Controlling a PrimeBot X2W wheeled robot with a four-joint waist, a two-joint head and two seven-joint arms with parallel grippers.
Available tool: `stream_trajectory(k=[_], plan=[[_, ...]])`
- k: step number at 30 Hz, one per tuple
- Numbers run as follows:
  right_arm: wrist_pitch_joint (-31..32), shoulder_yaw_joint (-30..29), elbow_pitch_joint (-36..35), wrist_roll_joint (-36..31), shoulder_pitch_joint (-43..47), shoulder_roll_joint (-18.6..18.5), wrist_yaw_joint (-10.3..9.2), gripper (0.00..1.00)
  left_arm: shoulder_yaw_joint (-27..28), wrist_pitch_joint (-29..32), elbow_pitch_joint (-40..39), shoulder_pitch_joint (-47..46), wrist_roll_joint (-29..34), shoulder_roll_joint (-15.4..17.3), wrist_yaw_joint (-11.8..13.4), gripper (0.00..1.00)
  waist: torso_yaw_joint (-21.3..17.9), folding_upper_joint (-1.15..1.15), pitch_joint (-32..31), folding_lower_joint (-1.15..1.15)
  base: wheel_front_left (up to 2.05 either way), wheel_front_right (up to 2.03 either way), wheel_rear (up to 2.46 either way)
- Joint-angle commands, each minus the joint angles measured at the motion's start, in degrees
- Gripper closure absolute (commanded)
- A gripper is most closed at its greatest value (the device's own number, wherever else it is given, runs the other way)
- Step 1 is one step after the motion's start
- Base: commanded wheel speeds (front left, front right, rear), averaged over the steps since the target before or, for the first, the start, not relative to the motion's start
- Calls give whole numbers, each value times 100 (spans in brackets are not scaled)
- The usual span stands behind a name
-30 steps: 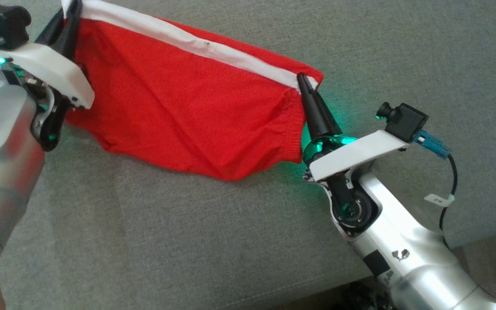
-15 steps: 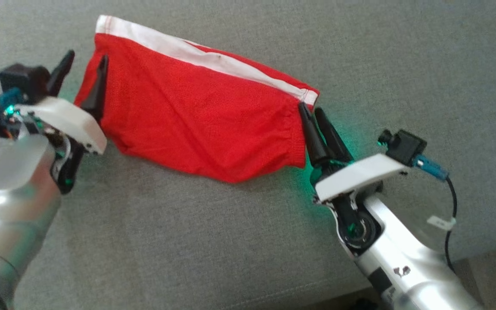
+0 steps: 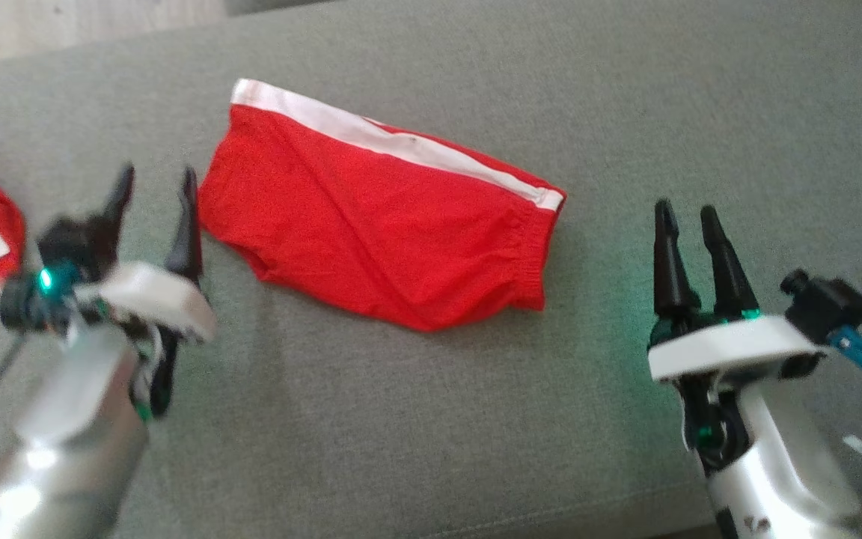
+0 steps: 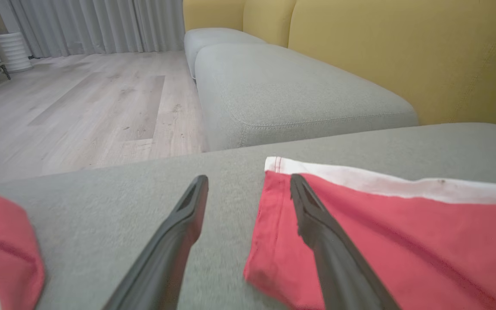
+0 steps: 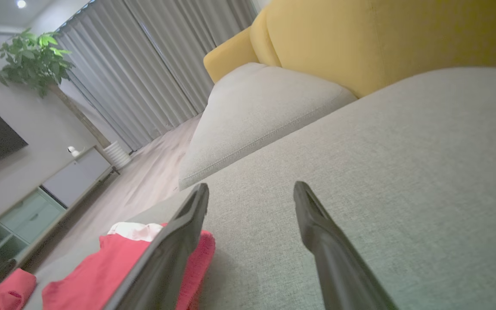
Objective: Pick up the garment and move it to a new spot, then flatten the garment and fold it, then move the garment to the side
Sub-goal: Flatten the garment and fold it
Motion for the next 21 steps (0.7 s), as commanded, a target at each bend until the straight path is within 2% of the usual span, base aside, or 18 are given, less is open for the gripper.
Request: stream_trajectory(k=[1, 4, 11, 21], plan=[[-61, -135, -288, -597, 208, 106, 22, 0, 568, -53, -369, 305, 345, 53, 127, 0, 168, 0, -263, 1, 0, 0, 0], [-61, -401, -401, -1142, 400, 132, 22, 0, 999, -54, -649, 810, 706, -111, 224, 0, 267, 0, -439, 1, 0, 0, 0], [-61, -753, -556, -1935, 856, 137, 22, 0, 1818, -54, -1006, 1885, 1409, -531, 394, 0, 491, 0, -808, 1, 0, 0, 0], [-61, -770, -594, -2777, 1310, 138, 22, 0, 2703, -54, -1402, 3023, 2051, -1090, 408, 0, 686, 0, -1189, 1, 0, 0, 0]])
